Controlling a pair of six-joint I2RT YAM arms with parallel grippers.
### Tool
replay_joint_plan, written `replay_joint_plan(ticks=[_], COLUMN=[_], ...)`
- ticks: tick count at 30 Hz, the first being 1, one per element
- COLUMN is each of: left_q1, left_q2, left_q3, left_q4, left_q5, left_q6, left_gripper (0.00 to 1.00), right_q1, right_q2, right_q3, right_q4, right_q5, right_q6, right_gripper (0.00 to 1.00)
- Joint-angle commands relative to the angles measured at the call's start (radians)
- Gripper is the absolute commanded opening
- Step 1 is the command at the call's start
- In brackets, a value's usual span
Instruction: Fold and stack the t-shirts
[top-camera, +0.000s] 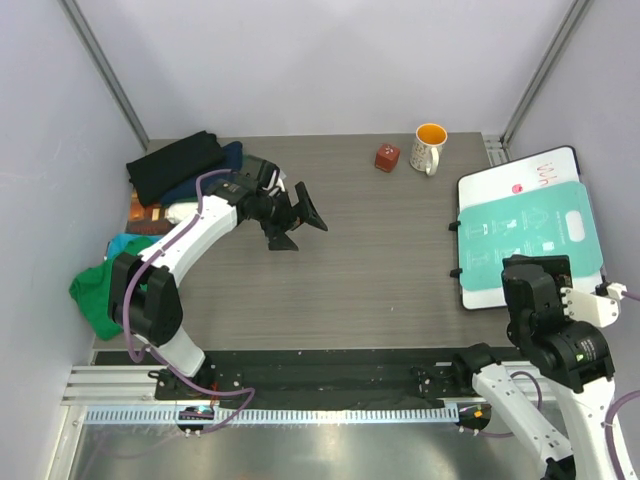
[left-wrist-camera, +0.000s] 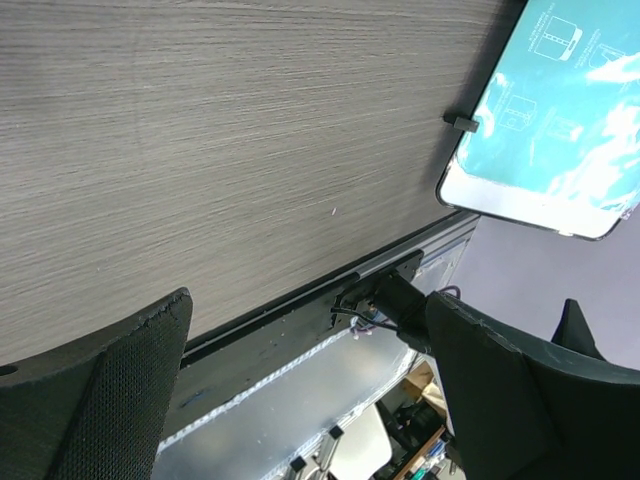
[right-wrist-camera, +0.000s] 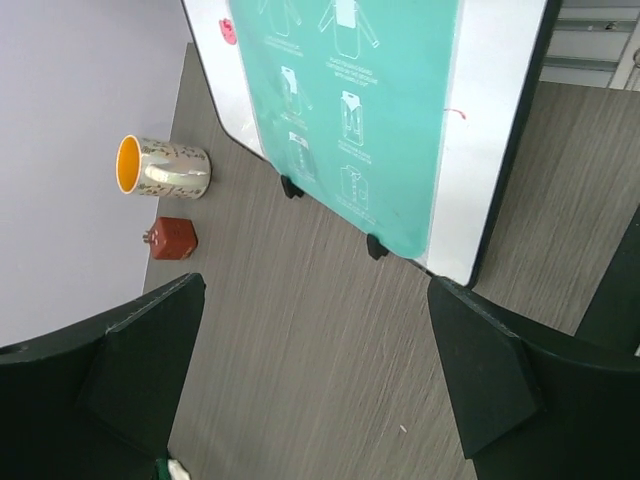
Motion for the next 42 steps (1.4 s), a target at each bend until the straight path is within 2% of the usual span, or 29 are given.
replay_joint_plan(ticks=[1,4,9,13,20,27,32,38,42], left_q1=[0.004,0.004,0.004,0.004,0.004,0.004,0.004,0.004,0.004], left_q2=[-0.036,-0.035,-0.032,-0.038,-0.067,-0.072,-0.055,-0.066,-0.066], left_q3=[0.049,0.046,0.017,0.012,0.009,-0.020,-0.019,-0.023,-0.022], left_q4=[0.001,-0.001,0.028,0.027,0.011,0.017,0.027,0.034,0.039], left_q5=[0.025,0.025,0.051,0.053,0.040,0.051,0.065,0.077,0.086], left_q6=[0.025,0.027,0.004,-0.004,0.004,-0.001,-0.002,0.007,0.019], left_gripper=[1.00,1.00,1.00,1.00,1.00,1.00,1.00,1.00,1.00], right_q1=[-0.033,-0.033,-0.033,-0.039,-0.071,-0.080,-0.137,-0.158,-0.158], right_q2=[-0.001,0.047,0.050,0.116,0.352,0.455,0.415,0.464,0.498], right_q3=[-0.037,-0.083,-0.103,-0.112,-0.131,-0.105,-0.172,-0.189,-0.200], right_q4=[-0.148,-0.140,-0.146,-0.149,-0.148,-0.148,-0.148,-0.146,-0.146], right_q5=[-0.057,-0.160,-0.122,-0.105,-0.146,-0.165,-0.182,-0.219,-0.139], right_q6=[-0.027,-0.082,0.008,0.045,0.078,0.052,0.110,0.139,0.173], right_gripper=[1.00,1.00,1.00,1.00,1.00,1.00,1.00,1.00,1.00])
